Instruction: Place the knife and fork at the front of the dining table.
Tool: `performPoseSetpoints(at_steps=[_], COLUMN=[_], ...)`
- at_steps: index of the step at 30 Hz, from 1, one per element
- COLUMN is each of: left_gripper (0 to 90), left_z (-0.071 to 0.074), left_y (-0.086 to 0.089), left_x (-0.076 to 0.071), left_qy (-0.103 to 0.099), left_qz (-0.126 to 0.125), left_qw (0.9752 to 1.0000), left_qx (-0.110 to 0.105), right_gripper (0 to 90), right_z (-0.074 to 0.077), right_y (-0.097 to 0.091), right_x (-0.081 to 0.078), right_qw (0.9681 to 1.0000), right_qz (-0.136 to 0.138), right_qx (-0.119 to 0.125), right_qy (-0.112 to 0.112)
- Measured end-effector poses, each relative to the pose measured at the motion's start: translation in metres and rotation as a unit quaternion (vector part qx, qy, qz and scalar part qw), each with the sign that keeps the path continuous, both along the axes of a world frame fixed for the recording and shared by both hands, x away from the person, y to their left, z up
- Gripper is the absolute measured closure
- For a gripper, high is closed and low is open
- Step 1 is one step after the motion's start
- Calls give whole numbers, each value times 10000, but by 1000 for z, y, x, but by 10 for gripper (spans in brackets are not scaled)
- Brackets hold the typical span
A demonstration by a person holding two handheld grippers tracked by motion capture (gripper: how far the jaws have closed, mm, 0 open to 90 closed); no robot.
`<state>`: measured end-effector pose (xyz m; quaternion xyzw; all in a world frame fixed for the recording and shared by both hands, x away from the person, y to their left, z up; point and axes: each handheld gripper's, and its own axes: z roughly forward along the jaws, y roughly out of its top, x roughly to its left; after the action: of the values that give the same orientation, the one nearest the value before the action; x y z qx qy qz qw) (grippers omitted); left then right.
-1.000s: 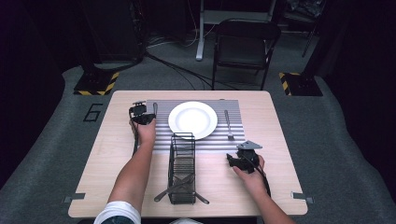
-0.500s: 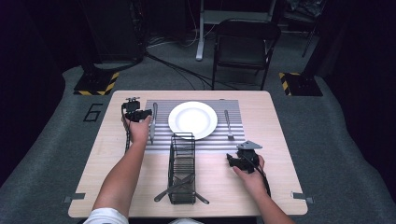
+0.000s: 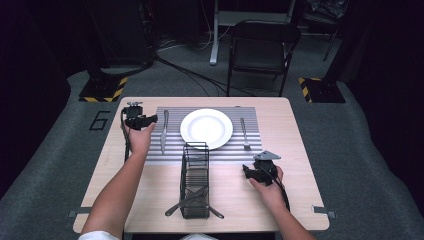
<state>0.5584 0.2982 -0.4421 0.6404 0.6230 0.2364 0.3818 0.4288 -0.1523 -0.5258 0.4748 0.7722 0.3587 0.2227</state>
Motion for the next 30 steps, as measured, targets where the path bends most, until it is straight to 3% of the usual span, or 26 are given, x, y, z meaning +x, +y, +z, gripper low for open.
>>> performPoseSetpoints(at_steps=[10, 16, 22, 30], left_gripper=[462, 453, 453, 448], left_z=[24, 37, 38, 30], left_y=[13, 16, 19, 26], left_x=[-21, -39, -59, -85], left_qy=[-146, -216, -127, -109], left_qz=[-308, -679, -1052, -1308], left_qw=[9994, 9974, 9941, 9906], left_qx=[57, 110, 217, 374], right_gripper=[392, 392, 392, 391], right_z=[0, 0, 0, 0], right_y=[0, 0, 0, 0], right_x=[0, 0, 0, 0], right_qw=[10000, 10000, 10000, 10000], right_qz=[-1, -2, -2, -1], right_qx=[0, -3, 1, -4], right_qy=[-1, 2, 0, -2])
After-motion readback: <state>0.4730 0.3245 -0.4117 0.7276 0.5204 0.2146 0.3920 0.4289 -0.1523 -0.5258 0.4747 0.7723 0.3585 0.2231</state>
